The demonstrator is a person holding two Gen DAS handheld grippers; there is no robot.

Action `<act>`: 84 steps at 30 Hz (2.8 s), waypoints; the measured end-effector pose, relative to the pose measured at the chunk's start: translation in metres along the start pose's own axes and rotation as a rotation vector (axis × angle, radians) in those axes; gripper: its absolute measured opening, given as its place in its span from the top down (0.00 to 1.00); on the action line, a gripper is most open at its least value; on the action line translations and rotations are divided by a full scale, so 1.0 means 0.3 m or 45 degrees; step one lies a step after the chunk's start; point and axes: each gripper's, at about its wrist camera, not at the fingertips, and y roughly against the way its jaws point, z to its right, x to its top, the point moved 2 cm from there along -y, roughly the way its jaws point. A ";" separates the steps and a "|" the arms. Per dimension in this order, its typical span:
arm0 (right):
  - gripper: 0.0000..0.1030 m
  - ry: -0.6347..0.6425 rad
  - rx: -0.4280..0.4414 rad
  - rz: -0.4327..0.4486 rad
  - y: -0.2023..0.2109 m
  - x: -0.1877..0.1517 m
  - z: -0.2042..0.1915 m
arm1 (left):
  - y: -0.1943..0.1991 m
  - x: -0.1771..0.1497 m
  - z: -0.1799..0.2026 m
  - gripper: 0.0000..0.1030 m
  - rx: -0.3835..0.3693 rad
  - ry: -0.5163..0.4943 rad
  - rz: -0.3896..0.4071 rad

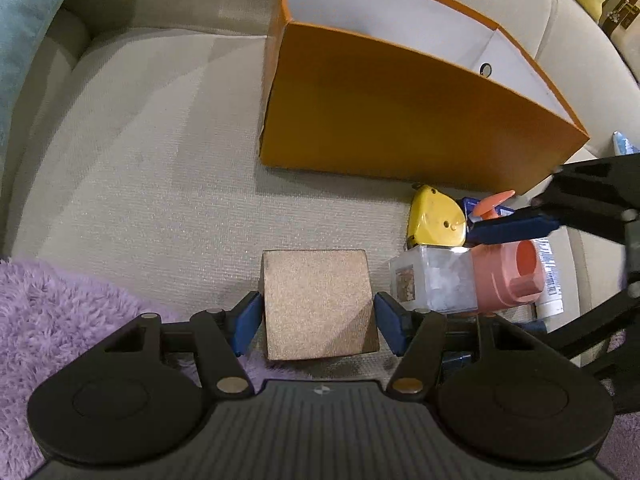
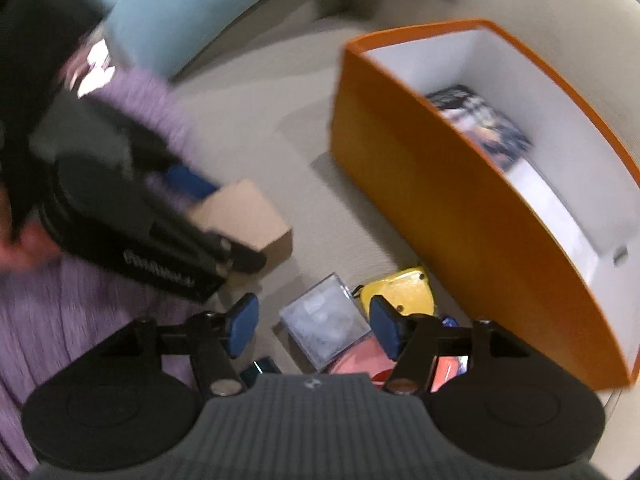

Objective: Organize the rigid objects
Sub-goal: 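Grasp the cardboard cube with the left tool while the right grasps the clear box, then carry the cube and clear box into the orange box and lower them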

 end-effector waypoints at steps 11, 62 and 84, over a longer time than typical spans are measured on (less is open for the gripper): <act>0.43 0.258 -0.087 -0.125 -0.111 0.003 -0.049 | -0.001 0.001 0.020 0.32 -0.030 0.023 0.015; 0.50 -1.323 -0.119 0.418 0.161 -0.014 0.795 | -0.122 0.732 0.282 0.32 -0.218 -0.124 0.062; 0.50 -1.109 -0.277 0.299 0.047 0.048 0.844 | -0.413 0.824 0.223 0.32 -0.247 0.119 0.007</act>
